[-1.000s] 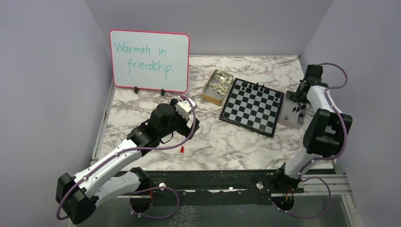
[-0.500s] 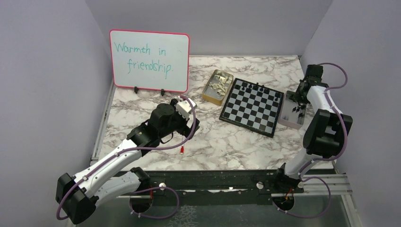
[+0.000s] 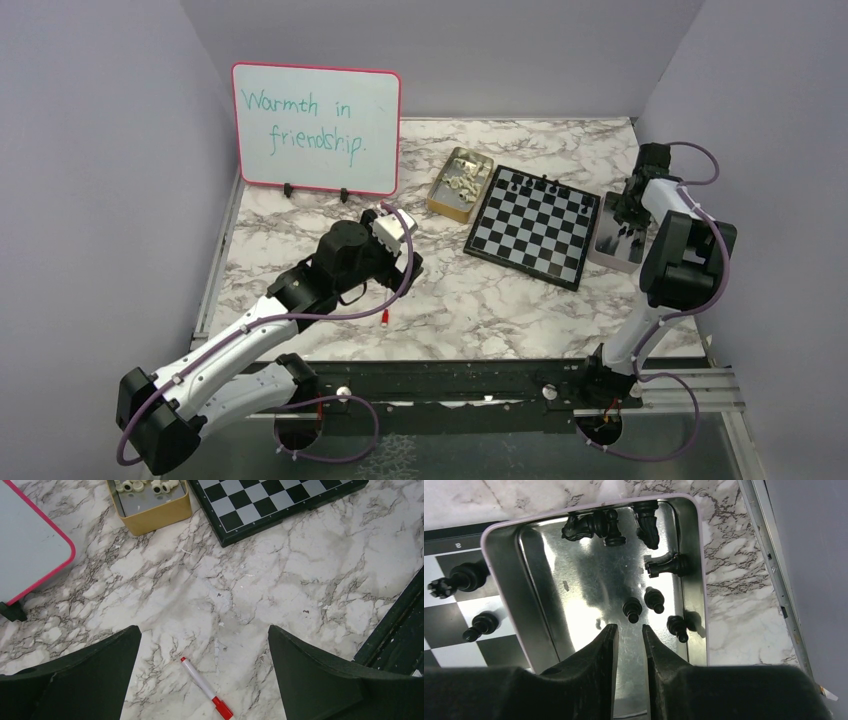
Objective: Set up the chess pieces on the board
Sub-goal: Pick up the chess piece from the storage box.
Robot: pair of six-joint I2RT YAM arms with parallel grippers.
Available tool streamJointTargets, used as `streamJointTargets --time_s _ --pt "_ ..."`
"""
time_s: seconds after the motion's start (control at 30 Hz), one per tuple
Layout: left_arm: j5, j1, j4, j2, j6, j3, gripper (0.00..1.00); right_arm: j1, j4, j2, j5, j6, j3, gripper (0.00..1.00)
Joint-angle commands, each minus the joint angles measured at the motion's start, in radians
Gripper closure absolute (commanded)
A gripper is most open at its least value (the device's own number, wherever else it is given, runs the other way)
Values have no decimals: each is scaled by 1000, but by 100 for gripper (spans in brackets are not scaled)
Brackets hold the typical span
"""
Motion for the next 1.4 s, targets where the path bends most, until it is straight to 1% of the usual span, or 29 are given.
streamJointTargets --time_s 0.0,0.27,0.43,0.67,0.8,0.87,1.1,1.37 --pt "-7 -10 21 -14 6 -9 1 -3 9 27 50 -21 27 71" --pt "-19 -9 18 -11 9 -9 1 -3 9 56 39 -27 40 71" --pt "-20 -9 18 -14 10 -9 1 -4 10 71 33 -29 44 74" --pt "-18 -9 17 -17 12 -9 1 -4 7 77 40 -37 48 83" --pt "-18 -9 18 -19 12 -9 1 -4 2 71 54 -42 49 92" --pt "-19 -9 18 -18 11 -9 1 -4 -6 64 56 -40 52 94" --pt "-20 -9 18 -16 13 -9 1 -4 -43 9 55 -17 68 96" --pt "-26 -9 17 -7 12 -9 1 -3 -104 -94 -18 14 120 96"
